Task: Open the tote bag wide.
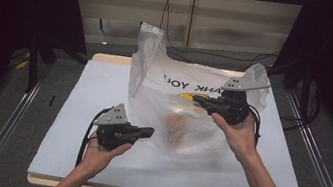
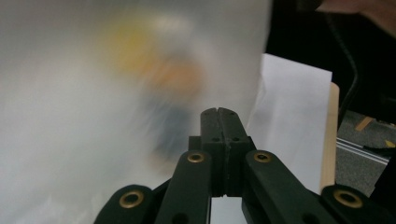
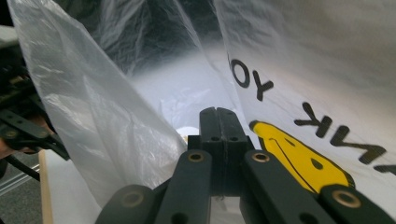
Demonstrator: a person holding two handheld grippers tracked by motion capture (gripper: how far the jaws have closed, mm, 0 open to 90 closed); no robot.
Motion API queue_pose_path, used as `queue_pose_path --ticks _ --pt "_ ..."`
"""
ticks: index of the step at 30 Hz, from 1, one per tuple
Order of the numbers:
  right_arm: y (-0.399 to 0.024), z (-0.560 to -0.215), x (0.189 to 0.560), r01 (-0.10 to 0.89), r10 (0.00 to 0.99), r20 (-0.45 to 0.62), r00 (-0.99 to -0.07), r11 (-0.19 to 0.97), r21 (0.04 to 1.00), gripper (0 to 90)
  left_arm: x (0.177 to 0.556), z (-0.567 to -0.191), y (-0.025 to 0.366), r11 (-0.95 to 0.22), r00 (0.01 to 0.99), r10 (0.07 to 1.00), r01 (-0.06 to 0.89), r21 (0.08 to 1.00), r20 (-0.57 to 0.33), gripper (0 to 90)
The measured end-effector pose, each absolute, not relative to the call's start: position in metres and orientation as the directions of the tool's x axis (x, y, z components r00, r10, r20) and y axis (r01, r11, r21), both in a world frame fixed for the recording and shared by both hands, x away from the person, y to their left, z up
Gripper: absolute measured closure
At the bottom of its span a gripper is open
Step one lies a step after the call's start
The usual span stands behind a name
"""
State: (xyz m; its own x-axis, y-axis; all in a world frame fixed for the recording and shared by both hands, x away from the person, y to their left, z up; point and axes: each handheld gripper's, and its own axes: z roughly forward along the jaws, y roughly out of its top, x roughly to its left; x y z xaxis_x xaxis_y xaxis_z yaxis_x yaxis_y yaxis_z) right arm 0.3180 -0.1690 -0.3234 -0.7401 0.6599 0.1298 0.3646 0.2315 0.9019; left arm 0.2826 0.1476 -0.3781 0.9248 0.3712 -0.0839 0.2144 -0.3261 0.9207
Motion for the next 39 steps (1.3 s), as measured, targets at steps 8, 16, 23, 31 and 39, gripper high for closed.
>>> queue_pose_path --ticks 8,16,23,31,39 --pt "-0.160 -0.317 0.318 0.349 0.649 0.124 -0.751 0.230 0.908 90.0 0.282 -0.342 0.136 -0.269 0.938 0.342 0.147 0.952 -0.049 90.0" --pt "-0.150 -0.310 0.322 0.338 0.643 0.112 -0.758 0.240 0.910 90.0 0.286 -0.300 0.117 -0.208 0.950 0.313 0.067 0.976 0.002 90.0" --pt "-0.146 -0.300 0.324 0.325 0.645 0.084 -0.759 0.265 0.908 90.0 0.305 -0.269 0.105 -0.166 0.936 0.352 0.037 0.985 0.024 90.0" --pt "-0.147 -0.297 0.329 0.339 0.658 0.068 -0.750 0.294 0.894 90.0 0.337 -0.263 0.099 -0.235 0.887 0.461 0.085 0.968 0.034 90.0" --pt "-0.133 -0.306 0.314 0.319 0.621 0.055 -0.782 0.324 0.891 90.0 0.343 -0.280 0.100 -0.335 0.862 0.501 0.106 0.936 0.081 90.0"
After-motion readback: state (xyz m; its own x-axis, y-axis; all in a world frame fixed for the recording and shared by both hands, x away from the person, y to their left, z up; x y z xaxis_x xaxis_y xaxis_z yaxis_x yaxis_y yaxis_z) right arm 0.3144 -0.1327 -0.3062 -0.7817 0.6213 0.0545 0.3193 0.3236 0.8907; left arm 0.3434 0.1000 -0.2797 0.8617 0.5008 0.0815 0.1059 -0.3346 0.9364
